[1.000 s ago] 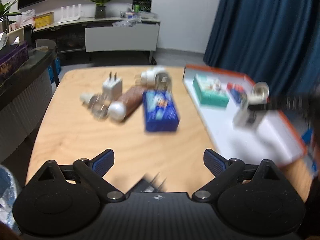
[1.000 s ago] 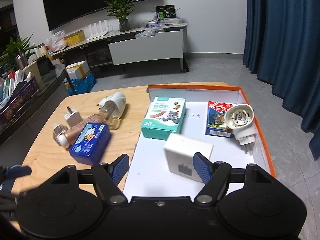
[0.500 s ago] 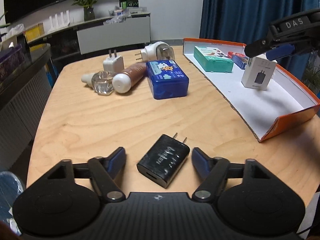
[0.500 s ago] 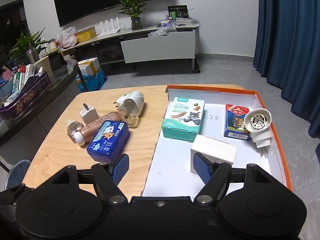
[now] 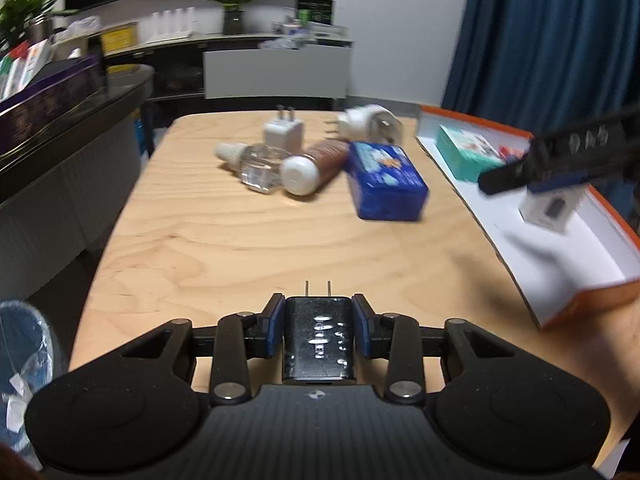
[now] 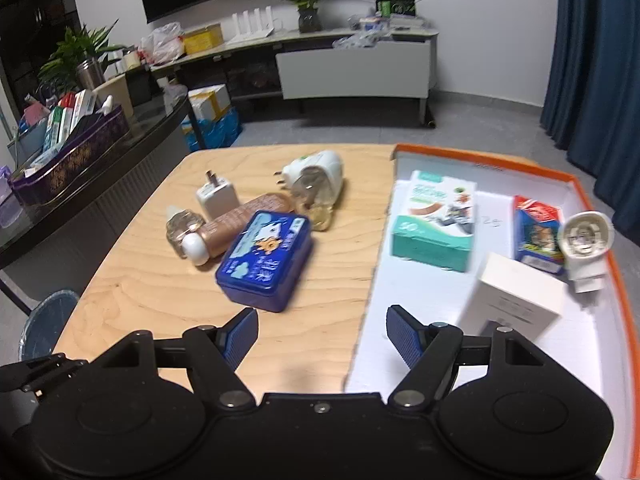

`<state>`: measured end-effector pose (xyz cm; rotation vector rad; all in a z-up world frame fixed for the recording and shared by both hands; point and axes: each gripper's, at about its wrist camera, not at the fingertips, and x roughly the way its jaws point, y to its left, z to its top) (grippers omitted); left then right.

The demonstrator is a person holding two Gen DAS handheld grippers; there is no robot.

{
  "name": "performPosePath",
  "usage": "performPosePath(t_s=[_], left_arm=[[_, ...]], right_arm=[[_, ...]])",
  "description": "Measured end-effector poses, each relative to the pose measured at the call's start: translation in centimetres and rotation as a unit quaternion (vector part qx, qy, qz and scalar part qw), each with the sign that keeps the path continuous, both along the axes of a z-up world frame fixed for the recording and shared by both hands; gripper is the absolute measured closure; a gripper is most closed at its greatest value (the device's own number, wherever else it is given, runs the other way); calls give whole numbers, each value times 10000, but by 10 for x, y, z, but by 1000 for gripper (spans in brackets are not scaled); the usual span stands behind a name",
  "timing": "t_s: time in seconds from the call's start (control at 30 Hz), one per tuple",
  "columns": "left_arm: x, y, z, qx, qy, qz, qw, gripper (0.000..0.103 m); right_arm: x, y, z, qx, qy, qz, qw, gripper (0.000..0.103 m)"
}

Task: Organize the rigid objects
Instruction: 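Grasp the black charger with the left tool while the right tool moves to the blue tin, then grasp the blue tin box with the right tool, then carry the black charger and blue tin box over the white box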

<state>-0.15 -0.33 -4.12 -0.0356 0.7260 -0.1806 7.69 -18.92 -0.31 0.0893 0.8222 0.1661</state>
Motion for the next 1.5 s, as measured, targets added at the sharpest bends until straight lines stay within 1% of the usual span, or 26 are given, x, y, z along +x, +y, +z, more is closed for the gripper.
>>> performPosePath(t_s=[0.1,0.27,0.5,0.6,0.7,0.77,0.83,0.9,0.93,1.0,1.1,1.23,1.37,1.5], left_arm=[[3,7,7,-96,-72,164,9998,67],[9,14,15,-192,-197,380,9989,67],[14,24,19,-278,-312,557,9976,67],[15,25,18,-308,-325,559,9974,67],[15,22,16,-218,-354,540,9977,67],[14,20,13,-134,-345,504,9980,66],[17,19,7,-144,-217,505,9984,66],[20,21,-1,-192,-61,561,9982,67],[21,21,-4,-219,-18,567,9982,66],[23,21,-4,-199,-63,587,9981,66],[27,24,-4,-300,-53,647,9974,66],[25,26,-1,-329,-60,743,9967,67],[19,28,10,-348,-238,802,9959,67],[13,30,18,-453,-284,864,9948,67]], right_arm=[[14,10,-7,83,155,79,9998,19],[44,33,-17,47,299,168,9994,18],[86,55,-26,33,438,31,9990,14],[98,66,-33,-230,505,28,9985,14],[103,71,-41,-350,573,47,9977,14],[102,72,-45,-376,564,48,9977,14],[100,72,-47,-461,475,88,9978,15],[98,72,-46,-539,384,68,9978,27],[98,71,-46,-504,381,84,9980,28],[96,68,-46,-483,358,110,9981,29],[92,66,-45,-492,314,63,9983,29],[77,63,-36,-525,127,179,9984,29],[58,51,-21,-283,0,249,9993,29],[38,39,-8,6,-116,284,9995,29]])
